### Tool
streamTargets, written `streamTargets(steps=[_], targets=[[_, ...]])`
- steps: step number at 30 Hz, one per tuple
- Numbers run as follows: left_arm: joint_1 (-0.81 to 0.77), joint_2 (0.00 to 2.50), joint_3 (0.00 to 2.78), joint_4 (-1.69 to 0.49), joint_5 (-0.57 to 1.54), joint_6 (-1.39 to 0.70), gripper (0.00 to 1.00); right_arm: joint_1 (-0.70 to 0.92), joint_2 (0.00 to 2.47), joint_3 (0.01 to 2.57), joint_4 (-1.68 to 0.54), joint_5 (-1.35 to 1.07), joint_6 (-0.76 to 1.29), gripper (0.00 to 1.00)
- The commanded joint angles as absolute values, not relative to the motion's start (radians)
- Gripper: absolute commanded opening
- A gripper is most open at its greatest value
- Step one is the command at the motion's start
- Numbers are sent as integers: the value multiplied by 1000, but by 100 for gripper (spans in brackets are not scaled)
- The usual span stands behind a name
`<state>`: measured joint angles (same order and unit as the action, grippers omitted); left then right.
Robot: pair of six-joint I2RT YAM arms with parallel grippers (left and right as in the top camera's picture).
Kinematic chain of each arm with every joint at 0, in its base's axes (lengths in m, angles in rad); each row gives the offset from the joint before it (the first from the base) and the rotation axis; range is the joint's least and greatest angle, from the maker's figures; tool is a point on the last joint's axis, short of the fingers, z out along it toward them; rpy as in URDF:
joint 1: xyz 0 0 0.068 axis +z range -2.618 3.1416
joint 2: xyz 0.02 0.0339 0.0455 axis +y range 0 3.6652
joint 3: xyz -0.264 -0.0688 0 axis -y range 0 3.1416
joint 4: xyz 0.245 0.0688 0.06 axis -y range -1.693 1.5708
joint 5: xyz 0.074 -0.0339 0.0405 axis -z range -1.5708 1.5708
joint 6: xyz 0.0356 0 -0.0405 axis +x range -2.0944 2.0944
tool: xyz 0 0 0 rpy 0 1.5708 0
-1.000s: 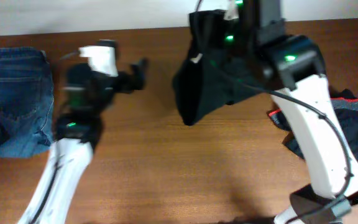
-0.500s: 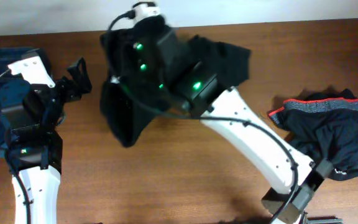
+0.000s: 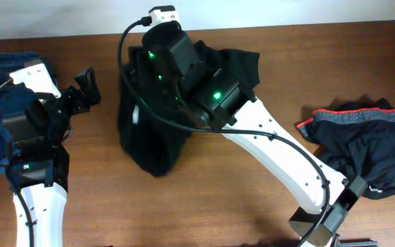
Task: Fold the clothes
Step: 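Lift the black trousers with the right gripper and drag them to table center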
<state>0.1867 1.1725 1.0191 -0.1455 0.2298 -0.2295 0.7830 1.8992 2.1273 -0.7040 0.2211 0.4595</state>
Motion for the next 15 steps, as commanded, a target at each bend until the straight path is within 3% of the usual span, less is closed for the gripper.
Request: streamTargets(steps=[1, 9, 11, 15], targets=[[191, 1167, 1028, -136, 212, -235, 99, 764, 1845, 2155, -716, 248, 427, 95], [190, 1170, 1028, -159, 281, -236, 99, 526, 1828, 2154, -915, 218, 400, 95], [178, 1192, 1028, -170, 340, -235, 99, 383, 1880, 2152, -962, 152, 400, 95], [132, 1231, 1028, -174, 348, -235, 99, 263, 1963, 2152, -966, 19, 397, 95]])
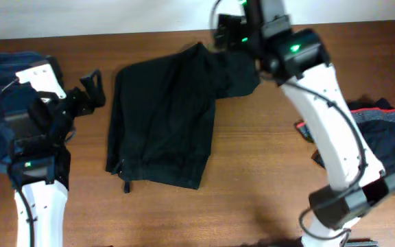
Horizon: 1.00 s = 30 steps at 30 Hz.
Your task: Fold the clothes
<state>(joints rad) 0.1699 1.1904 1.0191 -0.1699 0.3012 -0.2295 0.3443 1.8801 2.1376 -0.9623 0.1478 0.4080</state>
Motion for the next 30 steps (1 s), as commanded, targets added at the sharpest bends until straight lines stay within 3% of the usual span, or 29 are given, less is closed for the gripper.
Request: streamTargets(steps=[1, 15, 27, 30], targets=[[113, 1246, 1028, -172, 348, -235, 99, 233, 1995, 2152, -965, -27, 396, 95], [65, 1339, 1028, -196, 348, -234, 99, 31, 2291, 2150, -974, -352, 213, 100], [65, 1369, 1028, -203, 352, -234, 99, 27, 2424, 2141, -1047, -427, 126, 64], [55, 1382, 1028, -204, 352, -235, 99, 25, 2426, 2141, -1052, -437, 81, 33]])
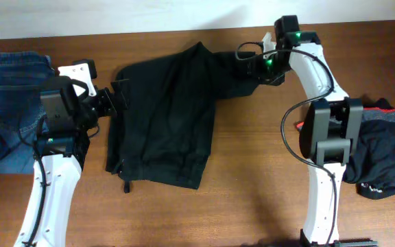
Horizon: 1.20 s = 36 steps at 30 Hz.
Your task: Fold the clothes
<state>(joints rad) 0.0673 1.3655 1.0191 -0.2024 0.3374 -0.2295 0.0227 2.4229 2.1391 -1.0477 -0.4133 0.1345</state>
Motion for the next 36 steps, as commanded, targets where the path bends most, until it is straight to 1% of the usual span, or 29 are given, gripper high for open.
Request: streamTargets(steps=[1, 2, 3, 11, 13, 15, 16, 21, 22, 23, 26, 29, 32, 36], targets=[[47, 1388, 1028, -204, 353, -235, 99, 23, 2423, 2142, -1052, -438, 81, 24], [37, 1394, 1028, -205, 353, -235, 99, 18, 2419, 2142, -1053, -438, 81, 11], [20, 1405, 1028, -207, 352, -235, 99, 10, 2410, 2142, -1058, -438, 78, 4], [-108, 1472, 1028, -157, 351, -234, 99, -110, 2259, 2222, -1204, -434, -59, 4], [-124, 1473, 1028, -149, 344, -234, 99, -146, 2206, 2254, -1255, -426, -147, 4], [-131, 1473, 1028, -149, 345, -234, 99, -173, 2156, 2278, -1291, -358, -239, 4], [-136, 1473, 1028, -152, 345, -234, 99, -185, 2125, 2279, -1297, -282, -286, 4], [-155, 1473, 1028, -161, 345, -234, 99, -205, 2078, 2279, -1333, 17, -315, 4], [-157, 1473, 1028, -161, 345, -234, 99, -205, 2078, 2279, -1341, 27, -324, 4], [-159, 1473, 1028, -161, 345, -234, 99, -204, 2078, 2279, -1350, -11, -355, 4], [-159, 1473, 1028, -161, 345, -234, 99, -194, 2078, 2279, -1341, -255, -522, 4], [-159, 1473, 1028, -161, 345, -234, 99, -187, 2078, 2279, -1281, -425, -631, 4], [-159, 1473, 1028, -161, 345, -233, 99, -186, 2078, 2279, -1215, -521, -681, 4], [-159, 1473, 1028, -161, 345, -206, 99, -186, 2078, 2279, -1117, -566, -698, 4]])
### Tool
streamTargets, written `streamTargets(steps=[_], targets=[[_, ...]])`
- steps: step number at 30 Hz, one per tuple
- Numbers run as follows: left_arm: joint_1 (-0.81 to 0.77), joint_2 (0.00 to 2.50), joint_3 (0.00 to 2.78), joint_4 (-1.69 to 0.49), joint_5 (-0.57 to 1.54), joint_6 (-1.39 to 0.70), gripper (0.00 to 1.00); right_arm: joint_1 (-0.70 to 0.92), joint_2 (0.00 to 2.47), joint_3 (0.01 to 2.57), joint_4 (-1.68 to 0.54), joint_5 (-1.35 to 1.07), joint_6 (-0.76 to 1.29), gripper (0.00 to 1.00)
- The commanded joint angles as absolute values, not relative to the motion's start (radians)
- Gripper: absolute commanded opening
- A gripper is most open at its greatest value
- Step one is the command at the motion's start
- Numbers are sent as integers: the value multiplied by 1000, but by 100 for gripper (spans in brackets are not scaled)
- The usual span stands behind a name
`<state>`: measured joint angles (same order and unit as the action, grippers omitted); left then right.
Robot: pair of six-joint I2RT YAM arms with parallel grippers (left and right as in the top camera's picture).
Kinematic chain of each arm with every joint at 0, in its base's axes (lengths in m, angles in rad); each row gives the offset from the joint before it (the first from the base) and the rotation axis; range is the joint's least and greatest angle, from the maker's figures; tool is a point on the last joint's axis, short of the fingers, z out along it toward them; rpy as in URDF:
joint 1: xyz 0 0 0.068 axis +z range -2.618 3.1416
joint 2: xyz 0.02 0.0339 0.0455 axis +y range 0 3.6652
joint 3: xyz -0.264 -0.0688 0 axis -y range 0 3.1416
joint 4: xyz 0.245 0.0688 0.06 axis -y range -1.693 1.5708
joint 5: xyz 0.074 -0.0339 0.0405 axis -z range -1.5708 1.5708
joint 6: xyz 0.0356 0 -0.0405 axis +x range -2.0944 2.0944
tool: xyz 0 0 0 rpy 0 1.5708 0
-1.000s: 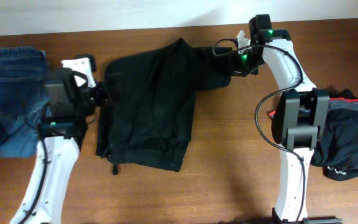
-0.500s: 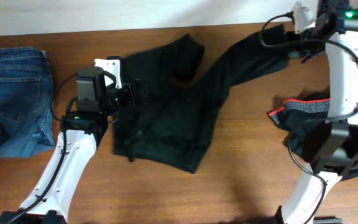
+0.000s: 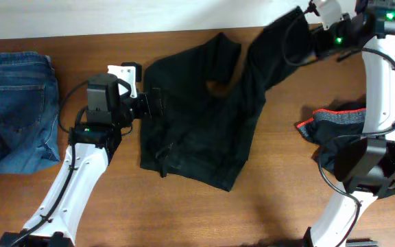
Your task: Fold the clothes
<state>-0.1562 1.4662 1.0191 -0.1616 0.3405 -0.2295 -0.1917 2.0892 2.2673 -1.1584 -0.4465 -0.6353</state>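
Note:
A black garment lies spread and rumpled across the middle of the table. One long part of it is stretched up toward the far right corner. My right gripper is shut on that raised end, which hangs off the table. My left gripper is at the garment's left edge, its dark fingers sunk into the bunched cloth and shut on it.
Folded blue jeans lie at the far left. A heap of black, grey and red clothes sits at the right edge, beside the right arm's base. Bare brown table runs along the front.
The right gripper has moved from the garment's top right corner out to the far right, with the cloth stretched up in it. The left gripper and the garment's left edge have shifted right.
First the right arm was over the bunched black garment, with the left gripper off by the jeans. Then the garment lay spread flat, the right gripper at its top right. The left gripper reached its left edge. Now both hold it, shifted right.

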Motion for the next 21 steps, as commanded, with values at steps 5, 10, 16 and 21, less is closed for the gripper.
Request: streamTargets(steps=[5, 10, 16, 21], targets=[[-159, 1473, 1028, -162, 345, -185, 99, -186, 2084, 2275, -1119, -738, -1007, 4], [-159, 1473, 1028, -161, 345, -177, 99, -210, 2088, 2264, -1095, -834, -1258, 4], [-159, 1473, 1028, -161, 345, -163, 99, -296, 2115, 2264, -970, -969, -1256, 4], [-182, 1473, 1028, -156, 344, -162, 99, -361, 2183, 2265, -879, -981, -1086, 99]])
